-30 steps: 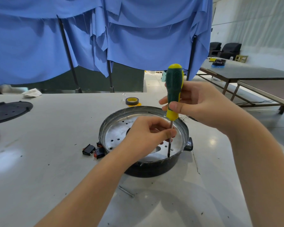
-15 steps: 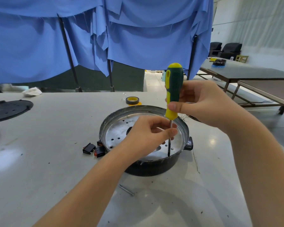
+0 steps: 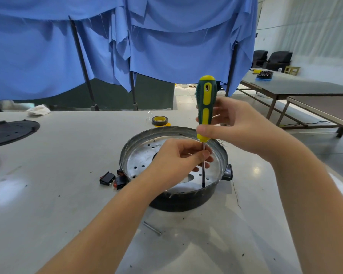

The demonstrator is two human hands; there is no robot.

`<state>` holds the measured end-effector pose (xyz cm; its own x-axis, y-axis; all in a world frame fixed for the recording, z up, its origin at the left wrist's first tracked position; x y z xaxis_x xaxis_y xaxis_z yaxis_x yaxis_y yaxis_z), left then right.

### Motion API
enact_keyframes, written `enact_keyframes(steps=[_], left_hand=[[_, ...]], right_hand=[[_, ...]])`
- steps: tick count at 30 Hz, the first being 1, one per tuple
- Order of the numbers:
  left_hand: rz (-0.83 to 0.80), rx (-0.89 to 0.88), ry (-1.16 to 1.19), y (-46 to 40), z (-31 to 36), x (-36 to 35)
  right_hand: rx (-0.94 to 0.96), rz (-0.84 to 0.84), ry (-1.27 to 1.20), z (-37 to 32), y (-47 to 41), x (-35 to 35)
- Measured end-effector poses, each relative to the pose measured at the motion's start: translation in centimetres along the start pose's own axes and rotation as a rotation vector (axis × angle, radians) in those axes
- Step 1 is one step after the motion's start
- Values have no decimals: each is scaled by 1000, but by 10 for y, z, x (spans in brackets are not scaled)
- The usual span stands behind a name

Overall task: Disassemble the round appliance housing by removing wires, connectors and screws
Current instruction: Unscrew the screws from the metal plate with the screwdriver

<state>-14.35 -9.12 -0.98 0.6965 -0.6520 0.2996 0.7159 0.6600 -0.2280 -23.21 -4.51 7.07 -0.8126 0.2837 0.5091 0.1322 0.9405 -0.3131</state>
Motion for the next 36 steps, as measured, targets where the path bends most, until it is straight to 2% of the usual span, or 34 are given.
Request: enact_keyframes(steps=[2,5,13,21,27,30,36], left_hand=[[-2,-3,-4,0,0,0],[-5,-11,-12,0,2,0],[28,-11,-10,-1,2,3],[44,-4,-28,-2,0,4],[61,-4,-26,-2,1,4],[16,-1,-23,-2,0,0],[1,-13,-16,0,1,0]], right_hand=[[4,57,66,-1,-1,2],[20,106,38,-1,-1,7],[11,-102,-196,-1,3,-4],[21,63,-37,-2,-1,3],[11,-11,-147,-2,0,2],[11,-19,-201,-1,1,2],[-19,-22,-148,3,-1,4]])
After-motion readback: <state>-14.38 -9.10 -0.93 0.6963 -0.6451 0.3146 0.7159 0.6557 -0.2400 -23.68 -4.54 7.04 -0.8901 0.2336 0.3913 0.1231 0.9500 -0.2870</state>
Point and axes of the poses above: each hand's wrist, its own y-axis away from the middle knuckle, its own x-axis out of the back of the hand, z = x × y, the point moved 9 cm from there along -y, towards the middle knuckle, and after that the axes turned 4 degrees about -y, right-handed, at the moved point
